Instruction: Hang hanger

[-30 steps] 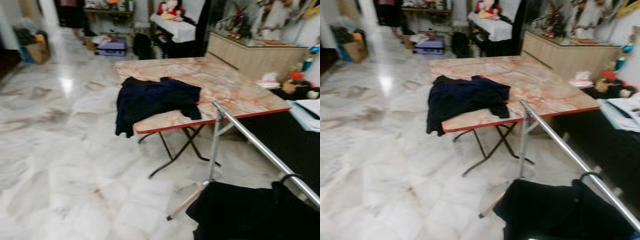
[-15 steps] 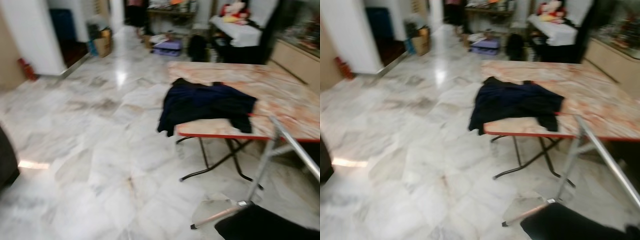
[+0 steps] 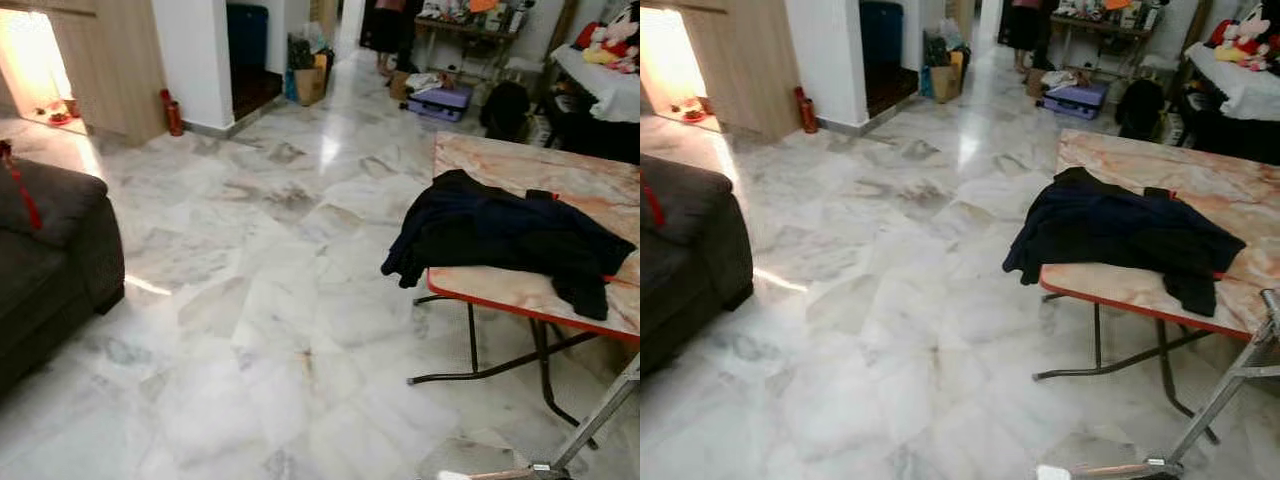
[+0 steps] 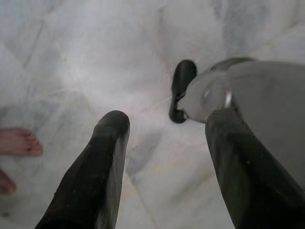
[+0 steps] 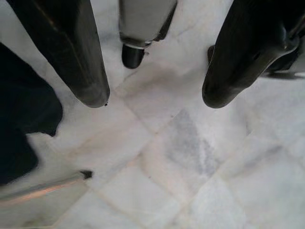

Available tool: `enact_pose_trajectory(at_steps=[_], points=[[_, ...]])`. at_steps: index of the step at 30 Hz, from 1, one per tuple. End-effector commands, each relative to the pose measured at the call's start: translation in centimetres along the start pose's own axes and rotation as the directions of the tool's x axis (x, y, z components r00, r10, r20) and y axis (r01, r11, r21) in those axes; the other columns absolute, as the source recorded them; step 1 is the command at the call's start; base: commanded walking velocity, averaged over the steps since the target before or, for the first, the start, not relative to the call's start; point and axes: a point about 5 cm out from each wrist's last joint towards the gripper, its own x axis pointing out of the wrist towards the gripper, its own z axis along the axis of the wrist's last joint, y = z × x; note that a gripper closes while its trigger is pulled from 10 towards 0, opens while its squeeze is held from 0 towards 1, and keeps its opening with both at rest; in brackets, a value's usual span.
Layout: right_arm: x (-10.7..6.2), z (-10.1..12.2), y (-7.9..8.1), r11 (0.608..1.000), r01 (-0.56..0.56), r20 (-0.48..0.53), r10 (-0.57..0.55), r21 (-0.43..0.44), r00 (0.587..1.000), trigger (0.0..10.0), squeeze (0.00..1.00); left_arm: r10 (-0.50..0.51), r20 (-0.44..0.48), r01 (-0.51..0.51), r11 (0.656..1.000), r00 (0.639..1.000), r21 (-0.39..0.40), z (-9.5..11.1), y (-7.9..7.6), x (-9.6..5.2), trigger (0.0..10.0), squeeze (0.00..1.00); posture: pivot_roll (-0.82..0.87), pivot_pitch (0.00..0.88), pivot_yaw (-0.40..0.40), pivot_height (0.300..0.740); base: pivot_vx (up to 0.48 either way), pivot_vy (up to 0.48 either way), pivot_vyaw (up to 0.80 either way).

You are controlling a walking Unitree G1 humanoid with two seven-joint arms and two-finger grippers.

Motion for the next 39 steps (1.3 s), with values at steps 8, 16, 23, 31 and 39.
enact_pose_trajectory(at_steps=[8,16,23,31,39], points=[[-0.2,-0.75,-1.0,0.998,0.042,-0.016,-0.041,0.041,0.999,10.0,0.0,0.01,-0.034,-0.011,1.0,0.999,-0.018,-0.74,0.07,-0.08,10.0,0.0,0.15,0.0,-0.078,0.74,0.0,0.284,0.0],[-0.21,-0.77,-1.08,0.998,0.05,-0.017,-0.049,0.043,0.999,10.0,0.0,0.011,-0.036,-0.012,1.0,0.999,-0.021,-0.74,0.01,-0.06,10.0,0.0,0.15,0.0,-0.078,0.74,0.0,0.404,0.0],[-0.2,-0.71,-1.06,0.998,0.048,-0.017,-0.048,0.034,0.999,10.0,0.0,0.014,-0.033,-0.015,1.0,0.999,-0.024,-0.63,0.0,-0.04,10.0,0.0,0.16,0.0,-0.081,0.74,0.0,0.401,-0.43],[-0.18,-0.59,-0.99,0.998,0.046,-0.013,-0.045,0.035,0.999,10.0,0.0,0.015,-0.03,-0.016,1.0,0.999,-0.023,-0.47,0.0,-0.02,10.0,0.0,0.16,0.0,-0.08,0.74,0.0,0.401,0.0],[-0.15,-0.53,-0.84,0.998,0.042,-0.013,-0.042,0.037,0.999,10.0,0.0,0.024,-0.032,-0.024,1.0,0.999,0.009,-0.32,0.16,-0.01,10.0,0.0,0.16,0.0,-0.073,0.74,0.0,0.07,0.0]])
